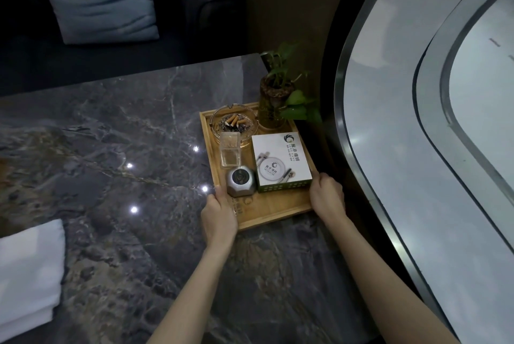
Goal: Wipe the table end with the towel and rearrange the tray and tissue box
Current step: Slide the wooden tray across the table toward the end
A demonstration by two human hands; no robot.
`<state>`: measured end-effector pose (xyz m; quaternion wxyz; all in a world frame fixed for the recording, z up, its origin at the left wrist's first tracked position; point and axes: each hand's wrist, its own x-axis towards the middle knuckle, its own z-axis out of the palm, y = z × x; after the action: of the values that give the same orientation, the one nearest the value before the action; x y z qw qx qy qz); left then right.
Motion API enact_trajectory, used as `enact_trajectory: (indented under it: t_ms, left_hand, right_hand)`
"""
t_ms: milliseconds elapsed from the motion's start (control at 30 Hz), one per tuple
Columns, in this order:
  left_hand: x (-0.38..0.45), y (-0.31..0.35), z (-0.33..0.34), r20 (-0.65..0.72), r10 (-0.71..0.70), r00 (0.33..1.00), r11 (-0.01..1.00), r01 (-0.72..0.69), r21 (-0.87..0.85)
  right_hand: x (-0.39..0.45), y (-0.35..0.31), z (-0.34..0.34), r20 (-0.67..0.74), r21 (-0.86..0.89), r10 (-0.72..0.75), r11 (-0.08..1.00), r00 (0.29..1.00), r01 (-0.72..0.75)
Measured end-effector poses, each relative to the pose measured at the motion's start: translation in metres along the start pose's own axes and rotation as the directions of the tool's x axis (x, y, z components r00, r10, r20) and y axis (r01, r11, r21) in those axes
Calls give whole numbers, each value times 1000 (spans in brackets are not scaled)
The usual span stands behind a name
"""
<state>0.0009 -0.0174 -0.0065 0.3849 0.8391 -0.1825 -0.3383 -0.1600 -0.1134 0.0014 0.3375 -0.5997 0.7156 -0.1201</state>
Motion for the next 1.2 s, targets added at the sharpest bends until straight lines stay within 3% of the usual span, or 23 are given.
enact_trajectory:
  t_ms: [200, 400, 633, 967, 1200]
  left_hand:
    - [-2, -3, -1, -40, 71, 997, 997, -69, 44]
    - [-2, -4, -15, -79, 52, 996, 999, -52, 3]
    - [7, -4, -67, -121, 86, 989, 996, -89, -19]
    - [17, -35, -155, -238, 147, 960, 989, -138, 54]
    - [21, -77, -201, -241, 95, 966, 989, -64, 132]
  right_hand:
    - [-1, 1, 6, -55, 2, -12, 1000, 998, 12]
    - [-5, -11, 9, -145, -71, -165, 985, 976, 156]
    - [-32, -48, 28, -196, -17, -261, 965, 945, 263]
    - [-87, -91, 82, -158, 56, -244, 965, 957, 256]
    - [-128, -99, 128, -129, 118, -235, 961, 963, 250]
